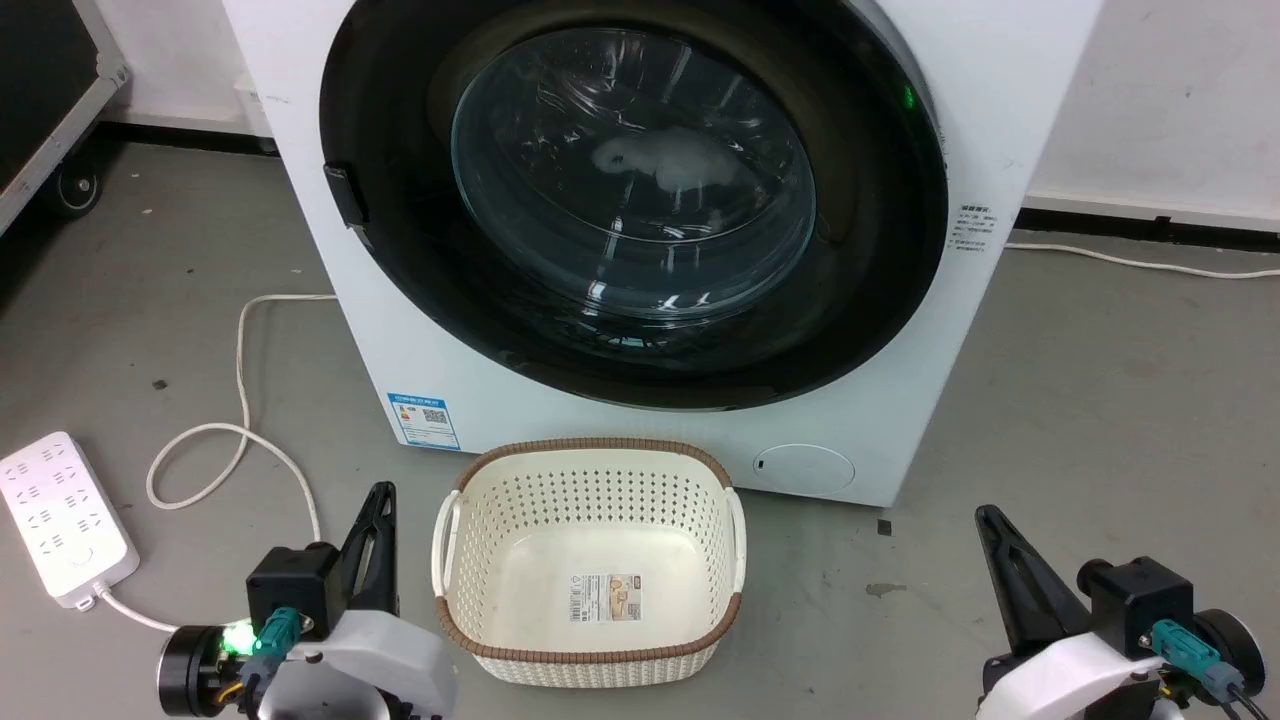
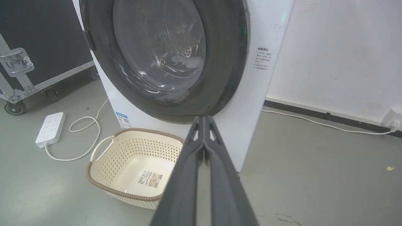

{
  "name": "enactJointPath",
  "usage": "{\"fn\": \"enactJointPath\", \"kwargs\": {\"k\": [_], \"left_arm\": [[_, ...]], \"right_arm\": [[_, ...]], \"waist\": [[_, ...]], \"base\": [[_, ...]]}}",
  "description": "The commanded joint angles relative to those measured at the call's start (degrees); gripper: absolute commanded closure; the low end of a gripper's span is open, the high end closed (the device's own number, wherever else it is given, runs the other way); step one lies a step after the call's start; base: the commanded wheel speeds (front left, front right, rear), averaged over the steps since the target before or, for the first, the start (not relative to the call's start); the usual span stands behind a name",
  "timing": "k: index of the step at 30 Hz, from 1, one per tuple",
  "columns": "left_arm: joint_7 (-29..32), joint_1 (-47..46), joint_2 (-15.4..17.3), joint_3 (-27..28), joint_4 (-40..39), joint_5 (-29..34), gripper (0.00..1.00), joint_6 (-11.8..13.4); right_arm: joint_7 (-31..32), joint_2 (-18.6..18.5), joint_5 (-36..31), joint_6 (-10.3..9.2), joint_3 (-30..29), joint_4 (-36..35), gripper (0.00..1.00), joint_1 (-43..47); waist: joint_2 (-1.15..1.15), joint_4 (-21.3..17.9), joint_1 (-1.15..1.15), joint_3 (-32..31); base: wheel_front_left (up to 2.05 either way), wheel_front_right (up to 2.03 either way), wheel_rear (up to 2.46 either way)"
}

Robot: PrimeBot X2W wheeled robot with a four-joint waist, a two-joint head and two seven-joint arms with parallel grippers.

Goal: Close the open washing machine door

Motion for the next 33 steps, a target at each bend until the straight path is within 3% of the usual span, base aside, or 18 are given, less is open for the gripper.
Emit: {"fn": "enactJointPath", "kwargs": {"k": [1,33], "left_arm": [[0.21,1.12,-0.15,0.27,-0.45,0.56,1.0,0.29],[1.53,1.93,-0.65,0.57,-2.33,3.53,1.0,0.61]], "right_arm": [[0.32,-0.07,-0.47,-0.03,0.06,-0.44,1.0,-0.64],[2.04,-0.08,-1.9,-0.04,0.16,-1.76,1.0,-0.93]], "waist": [[0.0,0.04,0.0,0.01],[0.0,0.56,0.0,0.11]], "base": [[0.0,0.0,0.0],[0.0,0.0,0.0]]}}
